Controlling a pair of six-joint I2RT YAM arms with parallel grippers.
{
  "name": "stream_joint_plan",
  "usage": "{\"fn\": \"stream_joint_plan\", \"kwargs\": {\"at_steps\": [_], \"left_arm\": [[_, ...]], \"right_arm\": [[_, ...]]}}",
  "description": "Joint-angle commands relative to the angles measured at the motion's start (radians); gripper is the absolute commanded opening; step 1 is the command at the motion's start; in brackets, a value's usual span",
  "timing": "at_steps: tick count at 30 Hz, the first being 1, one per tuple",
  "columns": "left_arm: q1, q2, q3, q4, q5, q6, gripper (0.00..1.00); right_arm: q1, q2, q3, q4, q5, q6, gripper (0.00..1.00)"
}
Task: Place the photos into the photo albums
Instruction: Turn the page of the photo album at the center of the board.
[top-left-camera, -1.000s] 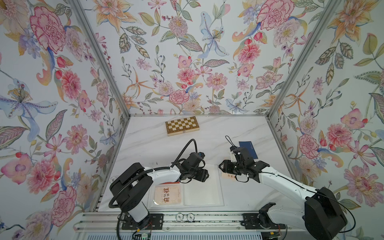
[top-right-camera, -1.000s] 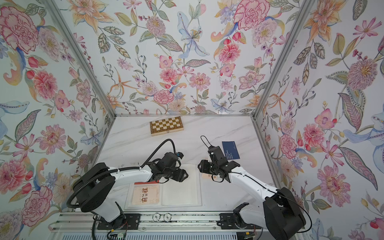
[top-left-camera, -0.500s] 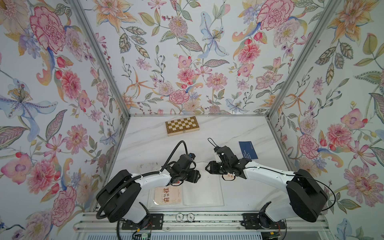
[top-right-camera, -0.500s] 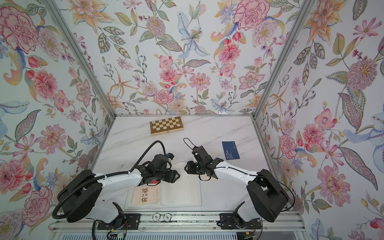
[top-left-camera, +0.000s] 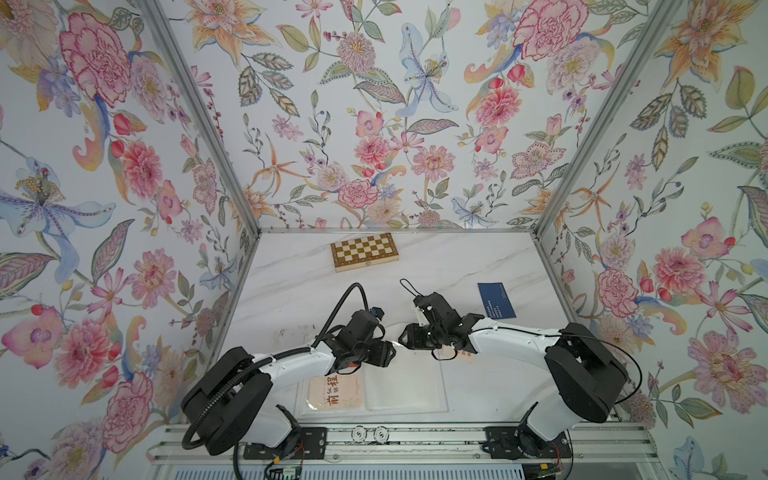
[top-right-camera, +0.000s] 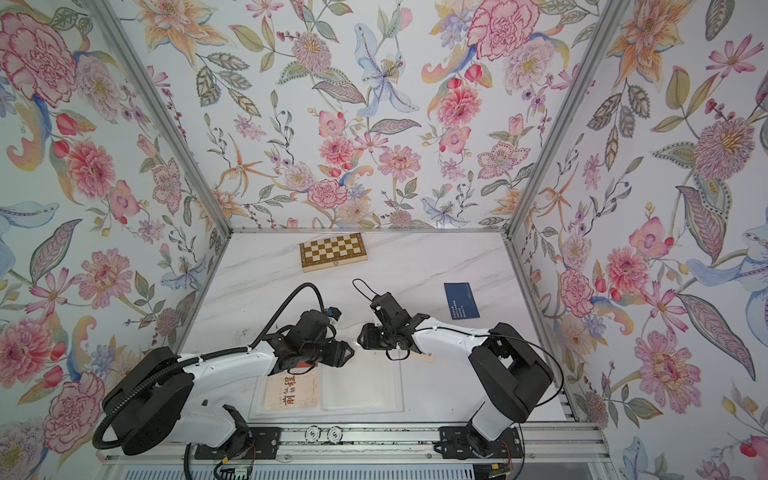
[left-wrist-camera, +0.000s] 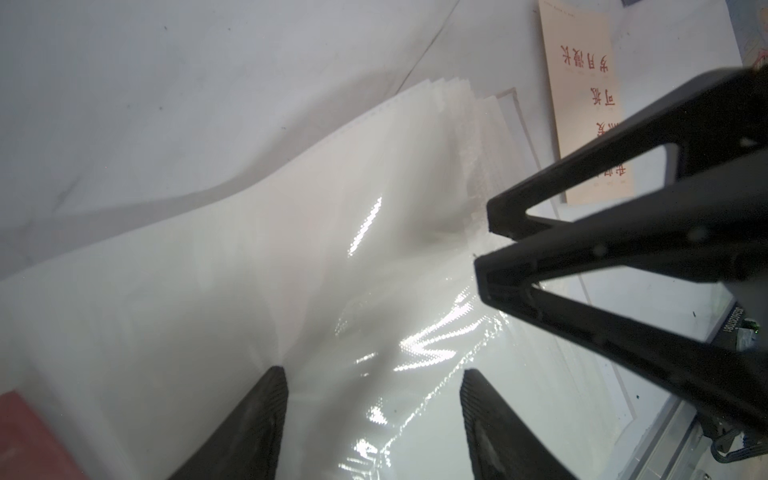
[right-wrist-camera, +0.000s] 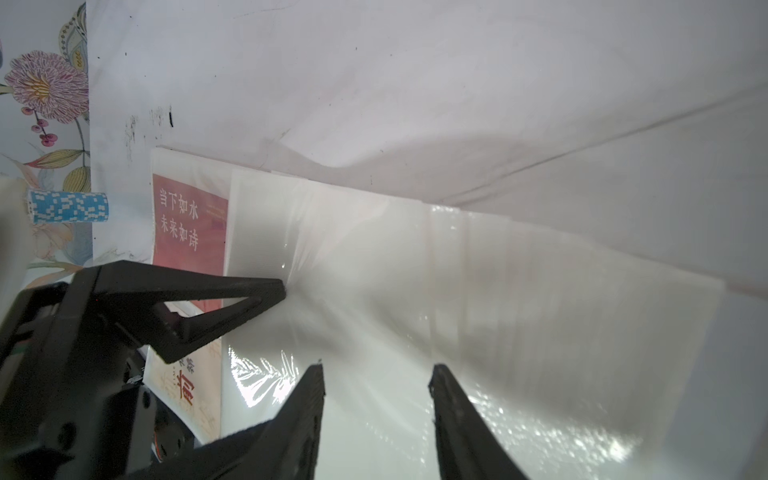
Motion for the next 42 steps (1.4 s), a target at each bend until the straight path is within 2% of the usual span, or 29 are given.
{"fn": "stream_joint_plan", "kwargs": {"at_steps": [1,9,15,20,26,33,42], "left_arm": [[0.02,-0.009,-0.042,-0.115,-0.032,0.006,0.66],[0.034,-0.024,-0.059,-0.118,-0.028,0.008,0.66],[0.042,-0.041,-0.058,-0.132,-0.026,0.014,0.66],[0.054,-0.078,-0.042,-0.16,-0.032,0.024,0.66],[0.09,-0.175,0.01,-0.254,-0.06,0.066,0.66],[0.2,-0.297,0.07,-0.385,-0.087,0.141,0.66],[0.368,-0.427,0.126,-0.495,-0.123,0.199,0.66]], "right_arm": [[0.007,0.032,0.031,0.0,0.001,0.005,0.46],[0.01,0.081,0.044,0.01,-0.006,-0.002,0.47],[0.034,0.104,0.061,0.049,-0.067,0.002,0.45],[0.042,0.089,0.064,0.064,-0.093,-0.001,0.39],[0.048,0.067,0.06,0.082,-0.131,-0.005,0.24],[0.07,0.052,0.079,0.08,-0.158,-0.013,0.06],[0.142,0.079,0.192,0.195,-0.288,0.047,0.04]]}}
